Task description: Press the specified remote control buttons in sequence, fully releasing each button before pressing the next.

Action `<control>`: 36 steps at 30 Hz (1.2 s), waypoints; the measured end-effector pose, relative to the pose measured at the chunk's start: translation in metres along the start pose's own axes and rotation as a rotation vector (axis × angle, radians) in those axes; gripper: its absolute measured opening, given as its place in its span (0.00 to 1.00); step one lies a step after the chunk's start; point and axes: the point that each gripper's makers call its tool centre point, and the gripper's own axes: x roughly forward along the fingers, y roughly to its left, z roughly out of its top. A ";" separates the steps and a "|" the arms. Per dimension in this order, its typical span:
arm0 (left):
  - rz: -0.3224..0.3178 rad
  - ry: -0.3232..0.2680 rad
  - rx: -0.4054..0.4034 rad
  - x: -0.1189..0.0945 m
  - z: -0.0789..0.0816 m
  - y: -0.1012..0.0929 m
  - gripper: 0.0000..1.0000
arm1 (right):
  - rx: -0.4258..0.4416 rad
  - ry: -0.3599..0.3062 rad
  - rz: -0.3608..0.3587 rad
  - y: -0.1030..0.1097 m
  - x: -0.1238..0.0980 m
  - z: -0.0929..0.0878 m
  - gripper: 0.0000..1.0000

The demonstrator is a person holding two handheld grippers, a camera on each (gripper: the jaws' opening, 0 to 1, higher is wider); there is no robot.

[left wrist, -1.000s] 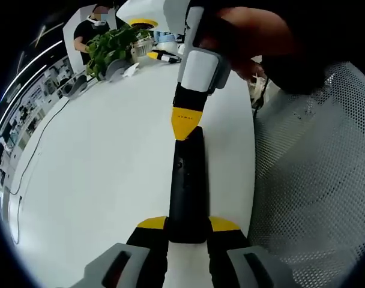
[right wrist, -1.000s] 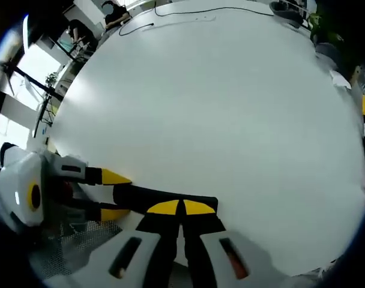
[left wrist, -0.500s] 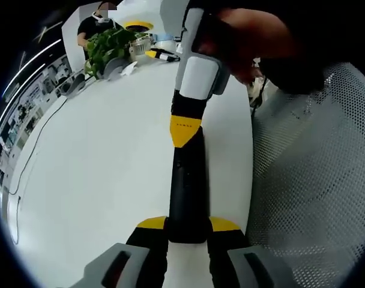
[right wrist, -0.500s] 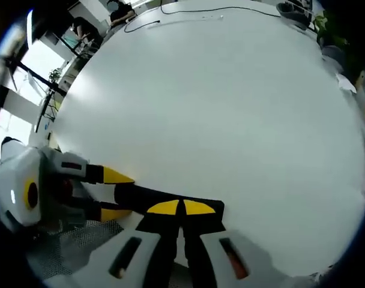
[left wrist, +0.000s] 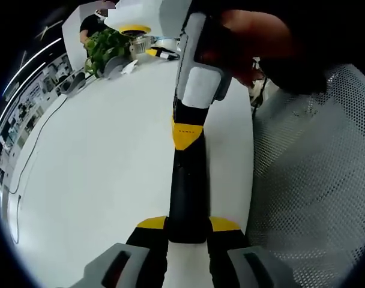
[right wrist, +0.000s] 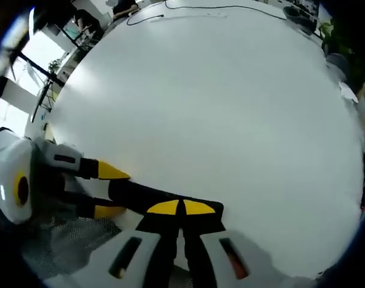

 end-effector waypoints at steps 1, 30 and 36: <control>0.000 0.001 0.000 0.000 0.000 0.000 0.25 | -0.020 -0.005 -0.015 0.000 0.001 0.000 0.00; -0.001 -0.007 -0.020 -0.001 -0.001 0.001 0.25 | -0.006 0.046 0.068 0.016 0.000 -0.007 0.00; 0.000 -0.003 -0.014 -0.001 0.000 0.001 0.25 | -0.018 0.074 0.081 0.021 0.000 -0.011 0.00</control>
